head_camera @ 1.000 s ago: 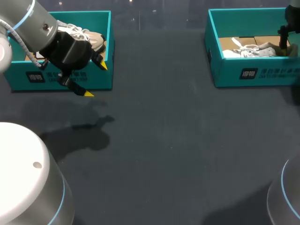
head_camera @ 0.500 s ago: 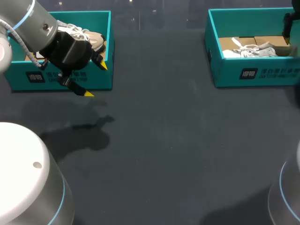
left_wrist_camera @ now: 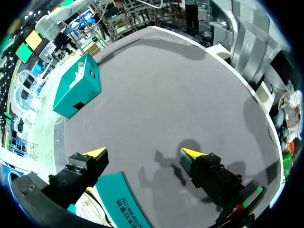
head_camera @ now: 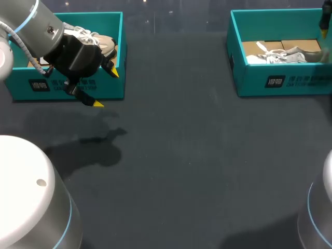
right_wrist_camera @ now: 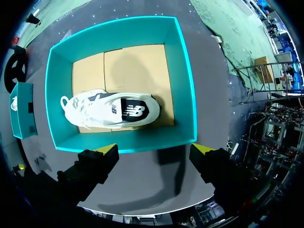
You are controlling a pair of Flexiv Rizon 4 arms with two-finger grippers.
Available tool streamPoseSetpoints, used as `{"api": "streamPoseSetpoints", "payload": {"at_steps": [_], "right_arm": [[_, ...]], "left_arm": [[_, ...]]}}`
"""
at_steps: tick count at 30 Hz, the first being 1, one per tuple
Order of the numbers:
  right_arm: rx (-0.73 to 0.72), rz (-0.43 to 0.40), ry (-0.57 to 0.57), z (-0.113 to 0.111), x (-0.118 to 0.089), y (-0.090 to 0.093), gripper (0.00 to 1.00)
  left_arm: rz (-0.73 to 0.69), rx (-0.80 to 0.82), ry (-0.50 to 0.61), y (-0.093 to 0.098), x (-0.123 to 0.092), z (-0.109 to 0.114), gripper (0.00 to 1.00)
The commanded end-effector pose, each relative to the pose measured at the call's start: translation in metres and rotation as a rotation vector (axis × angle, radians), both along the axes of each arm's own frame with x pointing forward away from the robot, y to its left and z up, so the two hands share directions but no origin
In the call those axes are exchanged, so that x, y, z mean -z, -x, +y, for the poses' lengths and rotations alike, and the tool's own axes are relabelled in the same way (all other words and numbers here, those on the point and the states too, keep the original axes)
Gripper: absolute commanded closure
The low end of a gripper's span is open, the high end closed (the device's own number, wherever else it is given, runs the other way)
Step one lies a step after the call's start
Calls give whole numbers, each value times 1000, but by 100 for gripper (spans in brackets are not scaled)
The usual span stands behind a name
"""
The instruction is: Take the shoe out of the shoebox, open the shoe tongue, remove and reinsert the insole, then place the shoe into the shoebox
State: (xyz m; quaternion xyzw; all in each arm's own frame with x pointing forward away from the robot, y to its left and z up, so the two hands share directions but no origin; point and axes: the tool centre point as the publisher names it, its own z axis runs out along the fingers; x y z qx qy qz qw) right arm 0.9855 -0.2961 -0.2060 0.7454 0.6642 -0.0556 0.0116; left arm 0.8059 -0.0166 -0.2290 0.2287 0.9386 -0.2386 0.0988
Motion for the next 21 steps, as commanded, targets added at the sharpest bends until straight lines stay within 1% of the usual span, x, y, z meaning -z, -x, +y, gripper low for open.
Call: {"api": "streamPoseSetpoints", "payload": {"at_steps": [1, 4, 18, 20, 21], "right_arm": [[8, -9, -19, -1, -9, 12, 0], [3, -3, -41, 1, -17, 21, 0], [3, -3, -41, 1, -17, 21, 0], [3, -3, -41, 1, -17, 21, 0], [3, -3, -41, 1, -17, 21, 0]], "left_arm": [[-2, 0, -2, 1, 0, 1, 0], [-2, 0, -2, 1, 0, 1, 0], [-2, 0, -2, 1, 0, 1, 0], [-30, 99, 35, -3, -10, 10, 0], [-57, 118, 21, -6, -15, 16, 0]]}}
